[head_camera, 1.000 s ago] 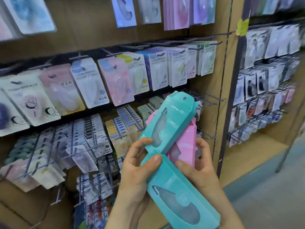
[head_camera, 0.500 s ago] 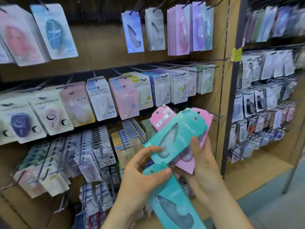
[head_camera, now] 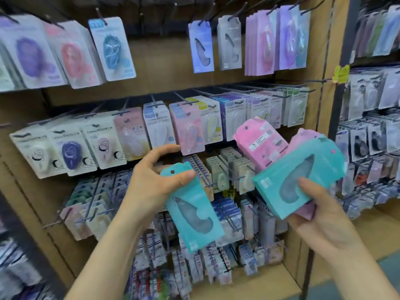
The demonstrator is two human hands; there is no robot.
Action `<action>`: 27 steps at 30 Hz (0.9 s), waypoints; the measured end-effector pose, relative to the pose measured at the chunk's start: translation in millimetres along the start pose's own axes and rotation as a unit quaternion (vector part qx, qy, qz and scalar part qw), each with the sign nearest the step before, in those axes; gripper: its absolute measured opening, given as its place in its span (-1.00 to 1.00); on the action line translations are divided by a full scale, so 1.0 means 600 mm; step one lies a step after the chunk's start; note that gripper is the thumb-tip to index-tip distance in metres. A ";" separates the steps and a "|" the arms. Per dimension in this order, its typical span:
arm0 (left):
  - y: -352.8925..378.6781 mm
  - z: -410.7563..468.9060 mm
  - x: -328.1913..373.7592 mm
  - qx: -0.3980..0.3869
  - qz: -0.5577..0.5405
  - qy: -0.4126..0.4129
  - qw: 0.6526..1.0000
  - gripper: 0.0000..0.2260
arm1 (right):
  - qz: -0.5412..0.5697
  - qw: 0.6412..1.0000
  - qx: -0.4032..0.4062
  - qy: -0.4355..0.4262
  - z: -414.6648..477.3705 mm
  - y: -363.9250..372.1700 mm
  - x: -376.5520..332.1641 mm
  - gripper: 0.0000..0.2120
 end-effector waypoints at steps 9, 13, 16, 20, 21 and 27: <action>0.029 0.023 0.024 0.055 -0.035 0.025 0.998 -0.68 | 0.101 0.990 -0.030 0.089 -0.050 0.047 0.058 -0.23; 0.045 0.018 0.024 0.074 -0.053 0.045 0.995 -0.74 | 0.094 0.988 -0.051 0.107 -0.056 0.052 0.077 -0.16; 0.055 0.013 0.018 0.094 -0.050 0.072 0.992 -0.82 | 0.094 0.988 -0.045 0.112 -0.056 0.049 0.084 -0.09; 0.068 0.011 0.011 0.116 0.016 0.154 0.981 -0.85 | 0.101 0.987 -0.049 0.114 -0.057 0.049 0.093 -0.06; 0.073 0.010 0.010 0.118 0.047 0.173 0.977 -0.84 | 0.098 0.988 -0.050 0.110 -0.056 0.048 0.095 -0.09; 0.098 0.017 0.000 0.096 0.074 0.132 0.984 -0.85 | 0.052 0.993 -0.064 0.089 -0.048 0.042 0.102 0.07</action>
Point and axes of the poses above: each hand's wrist, its own z-axis towards the middle knuckle, its own y-axis out of the palm, x = y × z, the point moved 2 cm from there along z, towards the middle knuckle, and after that the axes turned 4 degrees about x, right-handed, at the moved point
